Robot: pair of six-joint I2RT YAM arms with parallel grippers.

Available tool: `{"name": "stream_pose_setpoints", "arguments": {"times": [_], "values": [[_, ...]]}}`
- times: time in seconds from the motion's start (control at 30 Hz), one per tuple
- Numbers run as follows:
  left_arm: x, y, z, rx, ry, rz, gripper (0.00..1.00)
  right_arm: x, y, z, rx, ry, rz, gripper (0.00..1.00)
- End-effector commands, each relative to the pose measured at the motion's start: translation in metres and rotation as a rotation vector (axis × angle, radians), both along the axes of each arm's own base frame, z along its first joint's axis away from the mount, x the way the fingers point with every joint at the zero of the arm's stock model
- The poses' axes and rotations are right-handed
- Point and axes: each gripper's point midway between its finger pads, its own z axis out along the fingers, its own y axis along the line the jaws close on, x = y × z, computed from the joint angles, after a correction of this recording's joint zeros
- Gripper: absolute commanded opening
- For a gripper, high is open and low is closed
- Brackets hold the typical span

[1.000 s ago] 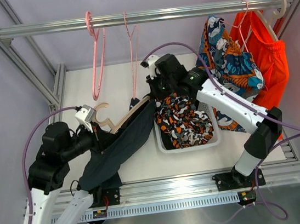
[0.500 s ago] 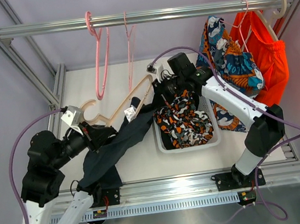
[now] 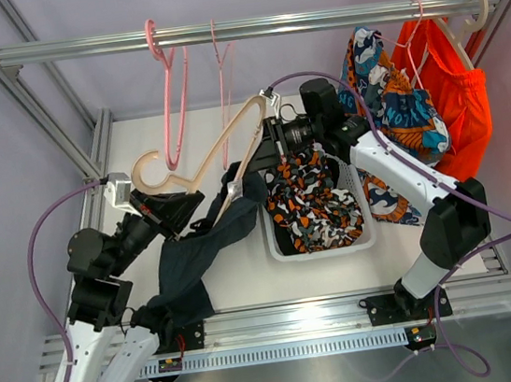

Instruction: Remove the shorts from the hanger

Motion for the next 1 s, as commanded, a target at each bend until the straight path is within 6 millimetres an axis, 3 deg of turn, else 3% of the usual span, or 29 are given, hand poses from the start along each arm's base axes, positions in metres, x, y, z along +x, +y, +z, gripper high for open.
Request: {"name": "stream_pose_setpoints", "arguments": {"times": [0.0, 0.1, 0.2, 0.23, 0.47, 0.73, 0.97], "values": [[0.001, 0.012, 0.084, -0.200, -0.301, 0.067, 0.00, -0.050, 0.007, 0.054, 0.172, 0.005, 0.224, 0.00], [0.004, 0.009, 0.080, -0.167, -0.281, 0.064, 0.00, -0.055, 0.003, 0.085, 0.223, -0.067, 0.221, 0.00], [0.001, 0.010, 0.078, -0.119, -0.282, 0.064, 0.00, -0.049, -0.005, 0.102, 0.240, -0.109, 0.186, 0.00], [0.002, 0.009, 0.069, -0.089, -0.247, 0.062, 0.00, -0.045, -0.007, 0.110, 0.247, -0.129, 0.169, 0.00], [-0.004, 0.009, 0.048, 0.030, -0.196, 0.048, 0.00, -0.012, -0.021, 0.119, 0.245, -0.147, 0.074, 0.00], [-0.013, 0.012, 0.067, -0.008, -0.256, 0.050, 0.00, 0.004, -0.019, 0.093, 0.188, -0.099, 0.016, 0.00], [-0.021, 0.015, 0.116, -0.148, -0.393, 0.045, 0.00, 0.011, -0.013, 0.031, 0.074, 0.033, 0.001, 0.00]]}}
